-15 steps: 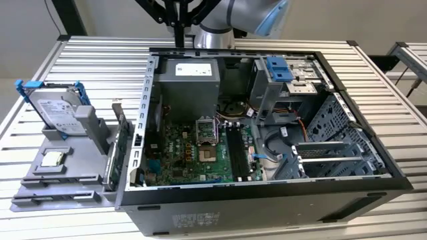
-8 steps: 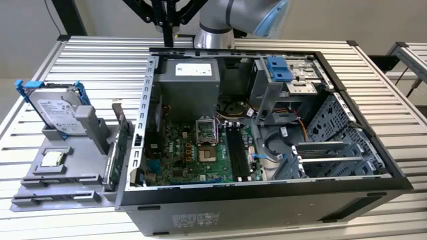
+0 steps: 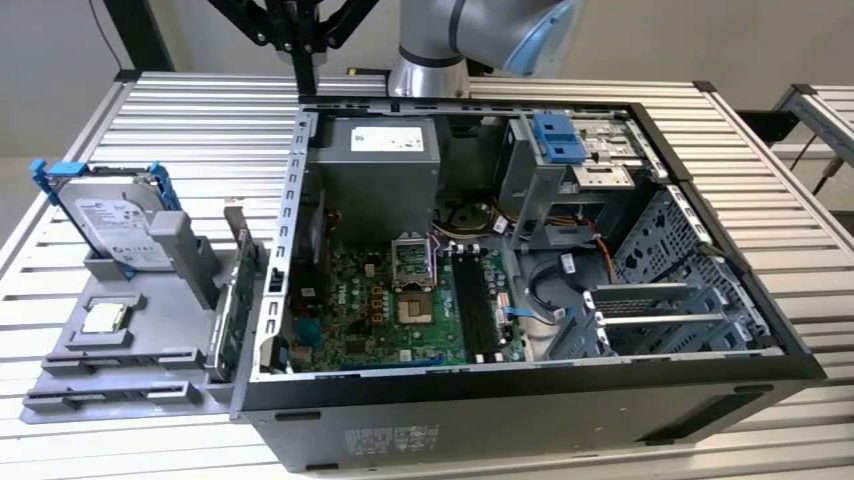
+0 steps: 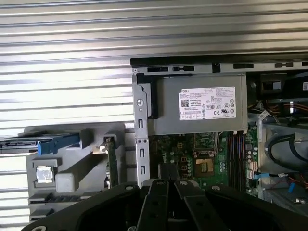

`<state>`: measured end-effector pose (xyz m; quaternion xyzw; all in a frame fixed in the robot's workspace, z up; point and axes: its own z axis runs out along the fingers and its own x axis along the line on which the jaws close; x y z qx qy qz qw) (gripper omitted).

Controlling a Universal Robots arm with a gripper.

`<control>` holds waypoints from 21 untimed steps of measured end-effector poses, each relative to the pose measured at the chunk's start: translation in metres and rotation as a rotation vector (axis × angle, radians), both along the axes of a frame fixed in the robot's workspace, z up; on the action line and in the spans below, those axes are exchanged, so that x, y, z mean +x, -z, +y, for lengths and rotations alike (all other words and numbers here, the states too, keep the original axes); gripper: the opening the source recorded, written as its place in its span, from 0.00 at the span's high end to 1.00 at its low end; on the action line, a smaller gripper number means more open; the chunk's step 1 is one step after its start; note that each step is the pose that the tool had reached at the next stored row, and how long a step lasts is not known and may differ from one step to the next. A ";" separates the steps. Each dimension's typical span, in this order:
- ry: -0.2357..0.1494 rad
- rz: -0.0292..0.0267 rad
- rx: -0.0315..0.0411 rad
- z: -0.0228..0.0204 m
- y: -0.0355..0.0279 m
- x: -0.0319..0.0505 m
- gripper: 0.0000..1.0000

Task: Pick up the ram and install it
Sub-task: 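Reach for the ram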

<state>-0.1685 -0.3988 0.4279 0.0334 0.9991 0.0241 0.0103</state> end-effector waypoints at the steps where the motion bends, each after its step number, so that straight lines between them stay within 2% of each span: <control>1: -0.001 0.0000 0.0000 0.0000 0.0000 -0.0033 1.00; 9: -0.010 -0.0001 0.0000 0.0000 0.0006 -0.0281 1.00; 21: -0.031 0.0000 -0.0002 0.0000 0.0018 -0.0612 1.00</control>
